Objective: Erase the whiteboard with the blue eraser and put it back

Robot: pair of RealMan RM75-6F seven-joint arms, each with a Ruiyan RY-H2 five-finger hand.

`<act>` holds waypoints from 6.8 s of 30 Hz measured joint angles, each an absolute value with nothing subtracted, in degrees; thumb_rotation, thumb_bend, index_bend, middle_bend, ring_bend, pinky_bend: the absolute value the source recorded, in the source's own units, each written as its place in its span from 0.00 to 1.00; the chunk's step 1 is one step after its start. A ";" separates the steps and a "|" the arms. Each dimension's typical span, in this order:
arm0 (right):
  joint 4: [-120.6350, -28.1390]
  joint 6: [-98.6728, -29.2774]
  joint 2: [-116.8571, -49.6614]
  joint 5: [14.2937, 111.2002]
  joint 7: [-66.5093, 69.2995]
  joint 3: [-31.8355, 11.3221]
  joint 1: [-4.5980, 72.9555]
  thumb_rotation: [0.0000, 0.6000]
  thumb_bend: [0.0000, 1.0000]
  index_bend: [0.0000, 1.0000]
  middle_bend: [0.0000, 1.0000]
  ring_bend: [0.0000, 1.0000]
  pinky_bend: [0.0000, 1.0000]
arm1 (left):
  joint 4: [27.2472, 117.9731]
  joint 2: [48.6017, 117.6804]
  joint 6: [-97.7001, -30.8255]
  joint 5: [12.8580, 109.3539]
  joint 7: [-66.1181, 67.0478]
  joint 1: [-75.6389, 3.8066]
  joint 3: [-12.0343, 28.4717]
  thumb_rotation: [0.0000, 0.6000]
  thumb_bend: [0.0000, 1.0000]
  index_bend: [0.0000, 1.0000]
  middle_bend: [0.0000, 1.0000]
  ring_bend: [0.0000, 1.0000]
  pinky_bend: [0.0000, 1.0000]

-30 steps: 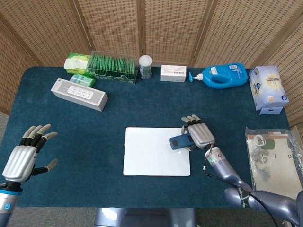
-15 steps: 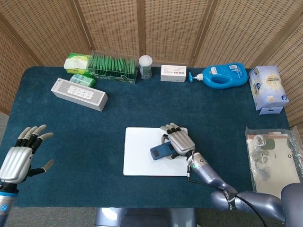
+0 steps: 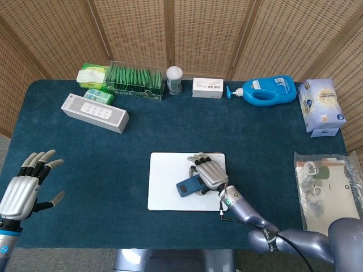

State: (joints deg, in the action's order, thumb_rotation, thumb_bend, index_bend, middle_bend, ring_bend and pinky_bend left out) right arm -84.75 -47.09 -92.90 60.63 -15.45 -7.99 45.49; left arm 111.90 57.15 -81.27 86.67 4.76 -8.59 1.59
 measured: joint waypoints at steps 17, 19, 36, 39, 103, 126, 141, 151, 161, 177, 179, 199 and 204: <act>-85.89 -48.15 -88.40 59.74 -16.69 -5.32 43.18 1.00 0.15 0.77 0.13 0.00 0.00 | 112.19 56.81 -81.55 87.35 4.79 -8.75 1.81 1.00 0.32 0.20 0.08 0.04 0.00; -86.42 -48.56 -87.37 59.76 -16.83 -5.36 42.96 1.00 0.15 0.77 0.13 0.00 0.00 | 112.12 56.94 -81.49 87.41 4.75 -8.78 1.79 1.00 0.32 0.20 0.08 0.04 0.00; -87.44 -47.31 -88.51 59.12 -15.50 -8.53 45.20 1.00 0.15 0.77 0.13 0.00 0.00 | 111.96 56.93 -80.86 86.60 4.74 -8.97 1.79 1.00 0.32 0.20 0.08 0.04 0.00; -85.64 -46.44 -90.51 58.75 -15.14 -8.90 46.07 1.00 0.15 0.77 0.13 0.00 0.00 | 111.99 56.71 -80.98 86.50 4.63 -8.78 1.66 1.00 0.32 0.20 0.08 0.04 0.00; -99.33 -55.48 -76.69 63.23 -14.31 -7.38 38.60 1.00 0.15 0.77 0.13 0.00 0.00 | 112.75 58.51 -80.16 87.56 6.57 -10.03 1.96 1.00 0.32 0.20 0.08 0.04 0.00; -89.77 -49.72 -90.91 56.42 -18.20 -9.53 44.86 1.00 0.16 0.77 0.13 0.00 0.00 | 112.26 57.85 -80.25 87.06 5.58 -9.38 1.23 1.00 0.32 0.20 0.07 0.04 0.00; -81.45 -46.68 -95.64 55.47 -16.33 -9.94 46.86 1.00 0.16 0.77 0.13 0.00 0.00 | 112.93 57.42 -80.51 86.85 6.38 -9.04 1.04 1.00 0.32 0.20 0.07 0.04 0.00; -77.97 -45.38 -97.64 54.45 -16.19 -10.17 47.95 1.00 0.16 0.77 0.13 0.00 0.00 | 112.91 57.18 -80.84 86.83 6.37 -8.79 1.02 1.00 0.32 0.20 0.07 0.04 0.00; -78.19 -46.39 -95.34 54.26 -15.88 -10.09 46.95 1.00 0.16 0.77 0.13 0.00 0.00 | 112.97 57.55 -80.52 87.03 6.73 -9.15 1.22 1.00 0.32 0.20 0.07 0.04 0.00; -82.12 -49.92 -87.22 54.54 -13.55 -10.95 43.35 1.00 0.16 0.77 0.13 0.00 0.00 | 113.02 58.17 -80.27 87.00 7.51 -9.43 1.37 1.00 0.32 0.20 0.07 0.04 0.00; -82.90 -49.92 -87.12 54.85 -13.49 -11.04 43.39 1.00 0.16 0.77 0.13 0.00 0.00 | 113.05 58.23 -80.19 87.08 7.48 -9.48 1.34 1.00 0.32 0.20 0.07 0.04 0.00; -82.86 -48.25 -92.40 54.95 -15.46 -8.85 44.84 1.00 0.16 0.77 0.13 0.00 0.00 | 111.72 57.67 -80.12 87.04 4.73 -9.14 0.98 1.00 0.32 0.20 0.07 0.04 0.00; -83.13 -48.42 -91.18 54.81 -15.17 -8.35 44.04 1.00 0.16 0.77 0.13 0.00 0.00 | 111.70 57.86 -79.84 87.12 4.90 -9.36 1.01 1.00 0.32 0.20 0.07 0.04 0.00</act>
